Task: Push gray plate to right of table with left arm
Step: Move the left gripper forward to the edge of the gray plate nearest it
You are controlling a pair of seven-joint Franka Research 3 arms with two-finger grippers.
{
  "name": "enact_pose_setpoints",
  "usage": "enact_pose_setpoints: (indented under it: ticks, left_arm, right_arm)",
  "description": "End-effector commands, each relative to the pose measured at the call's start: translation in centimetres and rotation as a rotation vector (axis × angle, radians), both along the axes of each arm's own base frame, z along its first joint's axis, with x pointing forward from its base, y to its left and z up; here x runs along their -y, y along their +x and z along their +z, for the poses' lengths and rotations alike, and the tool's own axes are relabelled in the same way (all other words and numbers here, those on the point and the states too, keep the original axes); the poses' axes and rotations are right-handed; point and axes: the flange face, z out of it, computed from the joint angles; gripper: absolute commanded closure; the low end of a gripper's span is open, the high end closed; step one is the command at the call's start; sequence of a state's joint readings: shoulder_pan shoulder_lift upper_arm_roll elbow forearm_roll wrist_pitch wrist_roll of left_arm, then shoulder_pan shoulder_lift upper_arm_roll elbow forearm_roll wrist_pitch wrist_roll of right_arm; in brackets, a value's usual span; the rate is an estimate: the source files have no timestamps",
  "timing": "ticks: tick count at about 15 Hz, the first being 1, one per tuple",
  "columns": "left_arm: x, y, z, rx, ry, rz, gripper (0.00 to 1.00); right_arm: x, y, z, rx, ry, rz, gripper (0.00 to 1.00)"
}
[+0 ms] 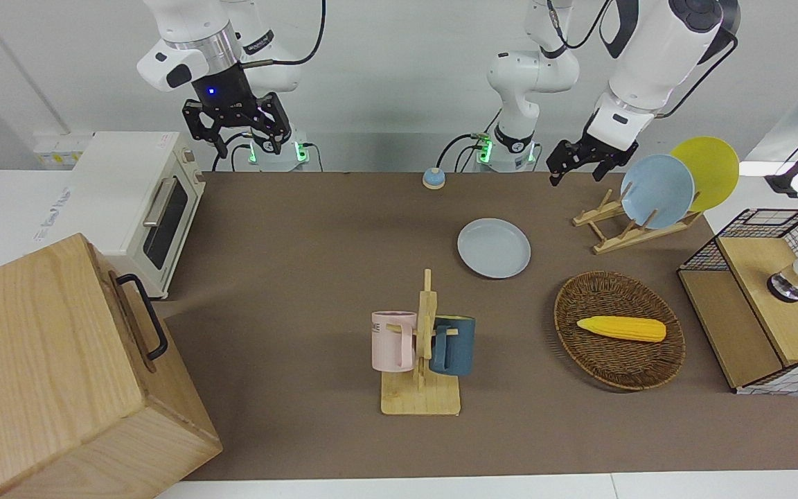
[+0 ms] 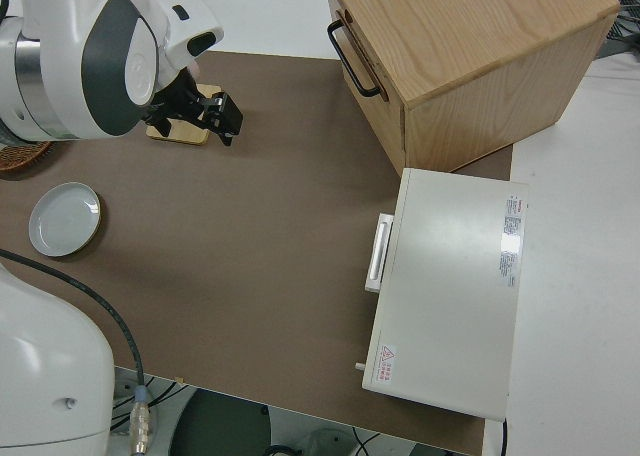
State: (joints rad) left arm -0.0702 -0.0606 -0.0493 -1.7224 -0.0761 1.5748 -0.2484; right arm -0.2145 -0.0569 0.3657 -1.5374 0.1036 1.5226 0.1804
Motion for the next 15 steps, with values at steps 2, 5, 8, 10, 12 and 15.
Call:
enact_pose_setpoints:
  ticks: [2,5,8,10,12,15]
  left_arm:
    - [-0.2,-0.7,-4.9,-0.012,-0.027,0.02,0.01]
    - [-0.2,-1.1,-7.7,-0.022,-0.024,0.025,0.01]
    - [-0.3,-1.6,-9.1,-0.042,-0.024,0.025,0.01]
    - [-0.5,-2.0,-10.8,-0.054,-0.028,0.037,0.01]
    - [-0.5,-2.5,-12.4,-0.054,-0.038,0.046,0.01]
    - [-0.6,-2.9,-14.3,-0.042,-0.041,0.056,0.02]
  right_arm:
    - [0.0,0.1,0.3,0.0,0.018,-0.002,0.005]
    - [0.0,0.1,0.3,0.0,0.018,-0.002,0.005]
    - [0.0,0.1,0.3,0.0,0.018,-0.002,0.005]
    - [0.0,0.1,0.3,0.0,0.018,-0.002,0.005]
    - [0.0,0.1,0.3,0.0,0.018,-0.002,0.005]
    - [0.0,0.1,0.3,0.0,0.018,-0.002,0.005]
